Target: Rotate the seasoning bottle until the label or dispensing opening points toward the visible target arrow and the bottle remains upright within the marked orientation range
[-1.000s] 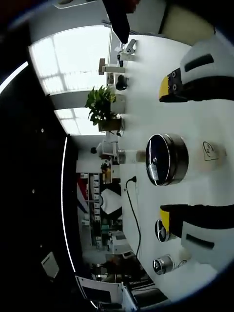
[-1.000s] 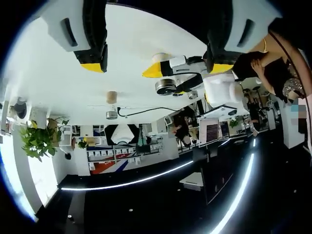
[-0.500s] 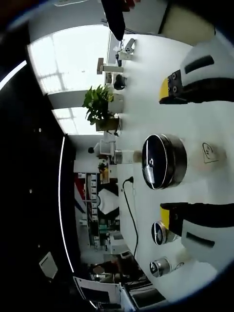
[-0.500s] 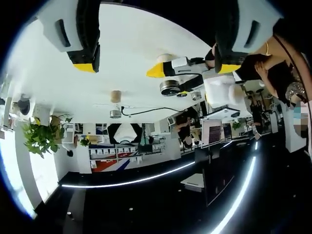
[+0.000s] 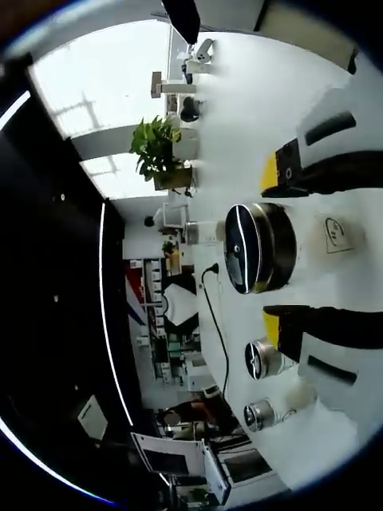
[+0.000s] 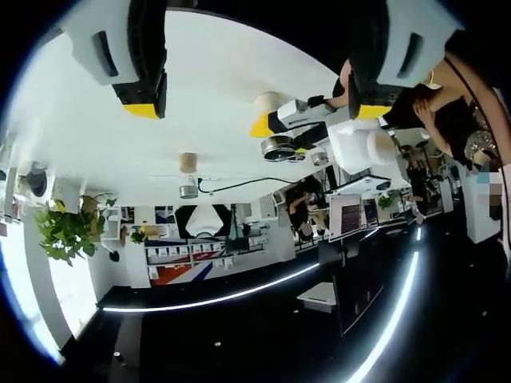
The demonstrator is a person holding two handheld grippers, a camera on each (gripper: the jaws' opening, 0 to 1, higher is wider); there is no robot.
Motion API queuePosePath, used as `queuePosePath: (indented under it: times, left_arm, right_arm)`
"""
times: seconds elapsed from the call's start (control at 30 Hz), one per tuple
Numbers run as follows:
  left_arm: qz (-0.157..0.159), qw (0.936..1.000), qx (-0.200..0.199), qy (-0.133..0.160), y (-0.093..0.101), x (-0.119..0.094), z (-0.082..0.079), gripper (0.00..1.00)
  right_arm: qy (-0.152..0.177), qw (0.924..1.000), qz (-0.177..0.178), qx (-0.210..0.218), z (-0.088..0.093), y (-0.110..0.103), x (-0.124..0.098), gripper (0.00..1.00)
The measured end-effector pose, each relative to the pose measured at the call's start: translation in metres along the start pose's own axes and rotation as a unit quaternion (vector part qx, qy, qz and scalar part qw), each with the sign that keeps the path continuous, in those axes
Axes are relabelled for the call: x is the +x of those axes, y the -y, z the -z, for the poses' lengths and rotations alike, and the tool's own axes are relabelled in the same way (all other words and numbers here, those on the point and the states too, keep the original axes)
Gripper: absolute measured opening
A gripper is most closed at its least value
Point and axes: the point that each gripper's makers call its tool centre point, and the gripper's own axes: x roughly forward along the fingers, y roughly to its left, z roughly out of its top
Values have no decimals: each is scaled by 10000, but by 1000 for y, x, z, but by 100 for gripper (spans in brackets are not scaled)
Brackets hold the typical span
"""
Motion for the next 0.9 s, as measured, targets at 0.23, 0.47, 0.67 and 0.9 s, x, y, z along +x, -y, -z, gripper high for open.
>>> queuePosePath:
  times: [0.23, 0.47, 0.67, 0.9]
  left_arm:
    - [11, 9999, 146, 74, 2, 1, -2, 45]
    - [162, 9996, 217, 105, 1, 2, -3, 44]
    - [288, 9993, 186, 148, 0, 7, -3, 44]
    - [319, 9994, 72, 118, -3, 12, -4, 43]
  right_arm:
    - [80, 10000, -25, 0, -3, 1, -1, 94]
    - [47, 10000, 42, -36, -2, 2, -1, 96]
    - [-29, 9999, 151, -70, 1, 6, -3, 99]
    - [-245, 9996, 113, -115, 8, 1, -4, 99]
